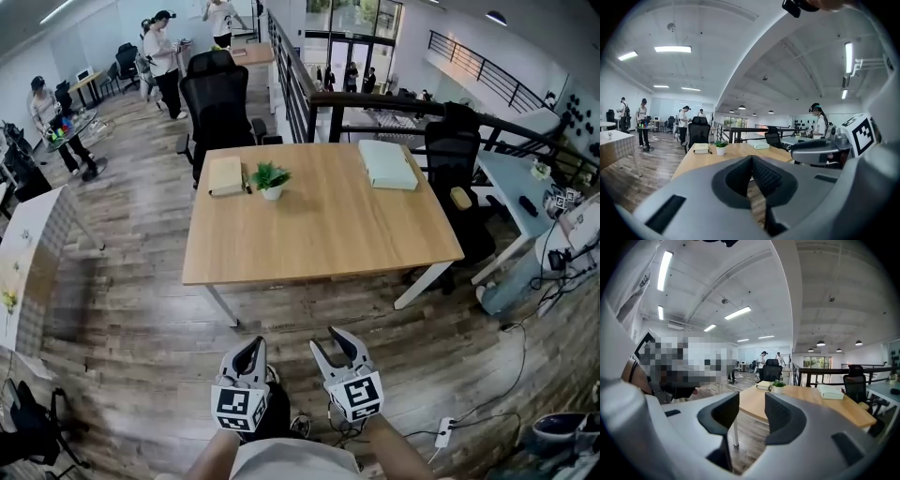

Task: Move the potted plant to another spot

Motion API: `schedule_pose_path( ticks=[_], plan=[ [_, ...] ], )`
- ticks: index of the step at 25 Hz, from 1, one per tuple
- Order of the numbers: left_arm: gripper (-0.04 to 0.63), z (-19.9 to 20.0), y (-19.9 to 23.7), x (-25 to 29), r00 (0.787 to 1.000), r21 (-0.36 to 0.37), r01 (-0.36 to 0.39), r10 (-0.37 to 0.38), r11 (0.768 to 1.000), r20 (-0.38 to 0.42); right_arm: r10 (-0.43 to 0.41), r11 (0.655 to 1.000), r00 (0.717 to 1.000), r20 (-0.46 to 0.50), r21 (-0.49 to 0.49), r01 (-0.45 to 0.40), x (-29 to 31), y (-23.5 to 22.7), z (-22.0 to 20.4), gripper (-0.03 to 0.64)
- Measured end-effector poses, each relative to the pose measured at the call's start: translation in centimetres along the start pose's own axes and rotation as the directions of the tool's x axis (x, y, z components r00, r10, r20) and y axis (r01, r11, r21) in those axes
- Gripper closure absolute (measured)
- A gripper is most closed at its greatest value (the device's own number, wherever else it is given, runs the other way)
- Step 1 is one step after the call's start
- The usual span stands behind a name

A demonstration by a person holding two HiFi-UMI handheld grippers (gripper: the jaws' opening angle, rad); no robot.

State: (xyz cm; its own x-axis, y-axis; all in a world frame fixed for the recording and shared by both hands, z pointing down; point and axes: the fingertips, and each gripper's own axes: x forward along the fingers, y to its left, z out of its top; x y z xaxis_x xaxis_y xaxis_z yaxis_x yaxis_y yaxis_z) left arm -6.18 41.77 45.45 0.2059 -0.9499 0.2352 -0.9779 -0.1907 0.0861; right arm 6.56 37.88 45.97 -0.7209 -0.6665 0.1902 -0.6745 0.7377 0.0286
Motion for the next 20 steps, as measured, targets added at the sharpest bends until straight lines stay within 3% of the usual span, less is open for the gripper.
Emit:
schedule_pose_path(
  ticks=[20],
  plan=[
    [0.584, 6.1, 13.9, 16.0, 0.999, -0.029, 0.05, -0.049, 0.998, 0.019, -0.027, 1.0, 0.998, -0.055, -0.014, 0.026, 19.6, -7.2, 4.0, 0.388]
  ],
)
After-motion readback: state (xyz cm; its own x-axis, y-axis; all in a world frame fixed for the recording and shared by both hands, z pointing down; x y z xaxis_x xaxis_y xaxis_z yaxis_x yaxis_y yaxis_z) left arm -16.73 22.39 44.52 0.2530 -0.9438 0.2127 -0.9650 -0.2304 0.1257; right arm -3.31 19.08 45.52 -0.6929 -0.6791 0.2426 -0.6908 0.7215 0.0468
